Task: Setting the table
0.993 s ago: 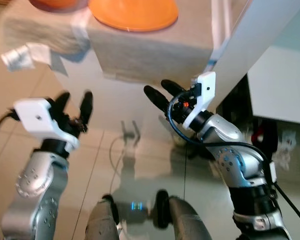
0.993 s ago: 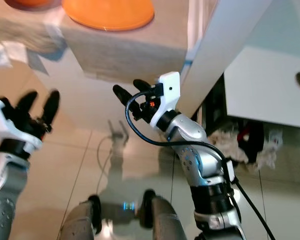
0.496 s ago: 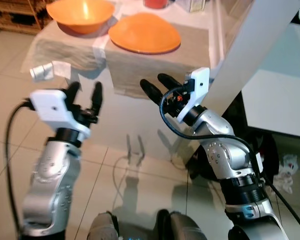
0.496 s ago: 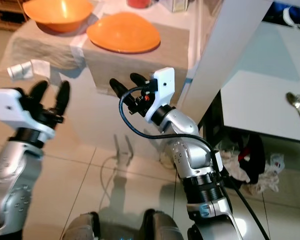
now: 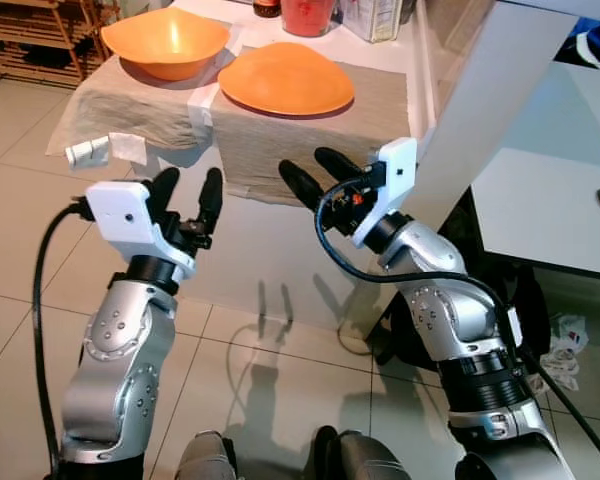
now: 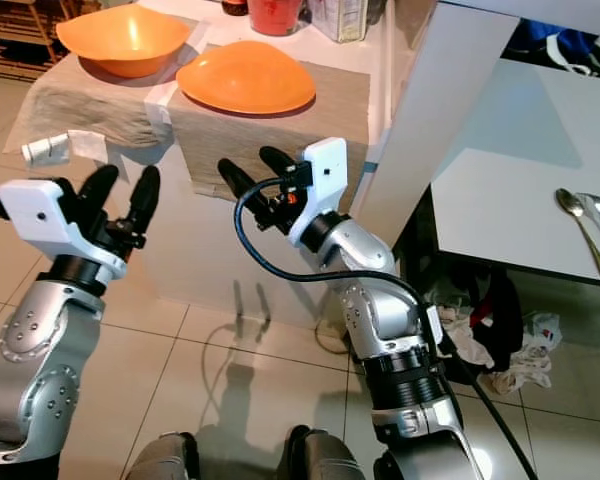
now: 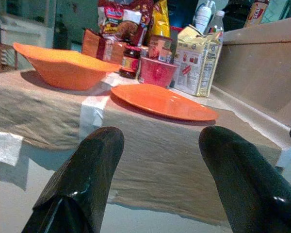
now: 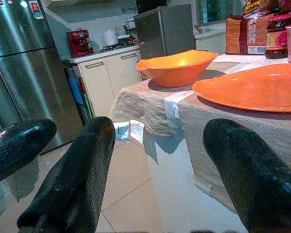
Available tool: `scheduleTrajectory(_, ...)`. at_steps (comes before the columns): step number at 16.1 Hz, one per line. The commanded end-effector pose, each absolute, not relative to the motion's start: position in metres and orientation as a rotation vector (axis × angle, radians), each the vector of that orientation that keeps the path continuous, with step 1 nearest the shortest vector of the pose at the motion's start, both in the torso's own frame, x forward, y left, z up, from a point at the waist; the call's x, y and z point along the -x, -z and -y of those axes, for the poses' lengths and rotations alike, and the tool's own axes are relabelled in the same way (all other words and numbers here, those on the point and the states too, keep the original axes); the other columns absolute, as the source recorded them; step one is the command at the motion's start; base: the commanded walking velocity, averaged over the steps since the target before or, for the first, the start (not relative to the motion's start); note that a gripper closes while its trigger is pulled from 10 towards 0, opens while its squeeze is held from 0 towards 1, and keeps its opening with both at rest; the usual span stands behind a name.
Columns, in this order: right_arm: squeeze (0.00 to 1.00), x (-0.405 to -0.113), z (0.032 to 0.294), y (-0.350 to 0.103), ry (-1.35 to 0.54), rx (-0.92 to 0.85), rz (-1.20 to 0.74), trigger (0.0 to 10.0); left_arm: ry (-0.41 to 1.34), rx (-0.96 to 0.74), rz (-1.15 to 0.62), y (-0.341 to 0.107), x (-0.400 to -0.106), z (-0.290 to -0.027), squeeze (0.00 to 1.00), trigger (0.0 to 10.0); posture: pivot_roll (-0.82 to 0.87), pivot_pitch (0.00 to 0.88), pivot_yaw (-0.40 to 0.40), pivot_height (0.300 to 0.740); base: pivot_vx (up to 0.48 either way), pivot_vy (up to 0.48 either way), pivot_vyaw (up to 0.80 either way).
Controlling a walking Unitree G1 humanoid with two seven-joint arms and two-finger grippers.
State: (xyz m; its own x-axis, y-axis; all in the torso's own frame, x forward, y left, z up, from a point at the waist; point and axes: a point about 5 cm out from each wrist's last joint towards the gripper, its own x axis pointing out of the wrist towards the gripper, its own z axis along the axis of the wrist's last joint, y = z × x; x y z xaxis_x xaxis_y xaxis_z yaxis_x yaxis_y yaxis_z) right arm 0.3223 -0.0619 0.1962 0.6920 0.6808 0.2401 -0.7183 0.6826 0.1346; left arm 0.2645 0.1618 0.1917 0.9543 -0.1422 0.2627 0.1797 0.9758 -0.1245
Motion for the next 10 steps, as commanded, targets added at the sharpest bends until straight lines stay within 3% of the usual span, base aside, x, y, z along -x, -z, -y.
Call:
scheduleTrajectory(1,0.0,-0.322,0.063,-0.189,-0.786,-0.215,0.164,10.0,0.183,0.167,0.24,-0.186,-0.265,-0.159,0.0,10.0,-0.03,0.081,-0.041,0.74,0.0,0.0,0.0)
scheduleTrajectory(4,0.0,-0.33,0.066,-0.159,-0.742,-0.203,0.078,10.0,0.181,0.204,0.139,-0.149,-0.272,-0.164,0.0,10.0,-0.03,0.02,-0.043,0.74,0.0,0.0,0.0)
scheduleTrajectory(5,0.0,-0.332,0.075,-0.128,-0.674,-0.157,-0.026,10.0,0.138,0.208,0.024,-0.114,-0.272,-0.17,0.0,10.0,-0.03,0.001,-0.046,0.74,0.0,0.0,0.0)
scheduleTrajectory(10,0.0,-0.322,0.086,-0.091,-0.626,-0.13,-0.131,10.0,0.137,0.235,-0.022,-0.093,-0.262,-0.161,0.0,10.0,-0.02,0.005,-0.051,0.74,0.0,0.0,0.0)
